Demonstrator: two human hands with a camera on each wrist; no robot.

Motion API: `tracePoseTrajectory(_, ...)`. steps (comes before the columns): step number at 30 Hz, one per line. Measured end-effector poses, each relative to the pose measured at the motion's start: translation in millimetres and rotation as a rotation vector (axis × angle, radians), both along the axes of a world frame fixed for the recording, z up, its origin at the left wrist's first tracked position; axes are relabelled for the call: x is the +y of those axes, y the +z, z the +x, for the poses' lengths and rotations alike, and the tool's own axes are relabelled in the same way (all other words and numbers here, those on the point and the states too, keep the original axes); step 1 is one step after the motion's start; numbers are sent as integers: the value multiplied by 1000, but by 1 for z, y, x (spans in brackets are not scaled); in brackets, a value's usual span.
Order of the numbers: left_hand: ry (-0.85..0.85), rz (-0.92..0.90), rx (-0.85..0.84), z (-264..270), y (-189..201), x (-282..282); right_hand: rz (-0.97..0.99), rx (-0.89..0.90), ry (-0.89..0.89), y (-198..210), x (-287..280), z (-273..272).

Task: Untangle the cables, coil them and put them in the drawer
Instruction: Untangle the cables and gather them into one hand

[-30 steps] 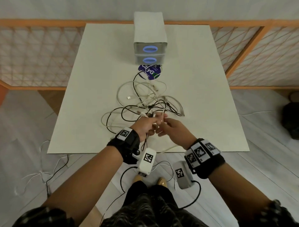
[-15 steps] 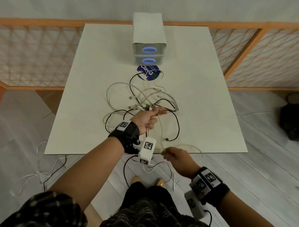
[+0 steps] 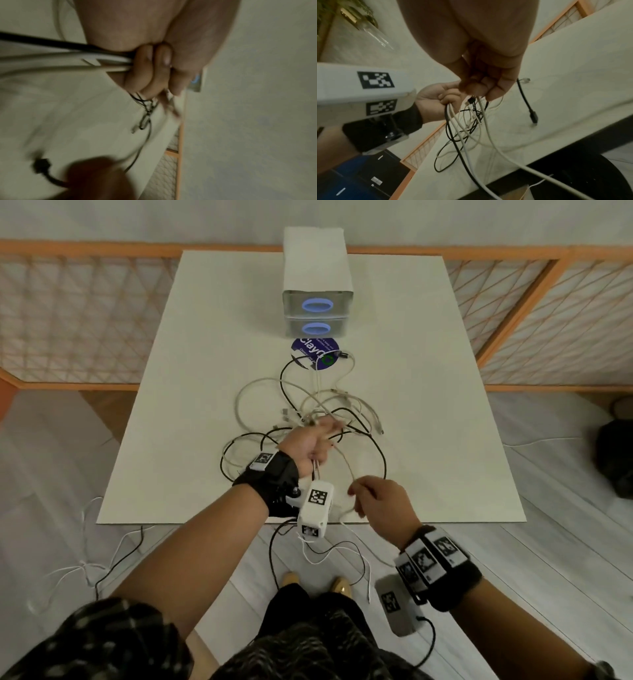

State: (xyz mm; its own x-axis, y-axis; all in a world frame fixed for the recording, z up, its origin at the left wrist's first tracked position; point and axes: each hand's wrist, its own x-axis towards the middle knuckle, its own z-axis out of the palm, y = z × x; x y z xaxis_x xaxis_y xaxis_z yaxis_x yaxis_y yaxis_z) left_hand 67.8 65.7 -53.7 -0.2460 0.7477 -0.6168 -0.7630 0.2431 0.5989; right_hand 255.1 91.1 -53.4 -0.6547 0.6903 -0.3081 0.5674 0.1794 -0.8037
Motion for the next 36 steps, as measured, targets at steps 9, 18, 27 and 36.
tracePoseTrajectory(9, -97, -104, 392, -4, 14, -23, -146, 118, 56, -9, -23, 40)
tracePoseTrajectory(18, -131, -144, 209, 9, 6, -103, -11, -565, 795, -36, -33, 52)
tracePoseTrajectory(27, -170, -137, 589, 21, 9, -124, 305, -191, 476, 8, 16, -58)
tracePoseTrajectory(36, -23, -121, 638, 19, 3, -123, 403, -414, 516, -35, 38, -90)
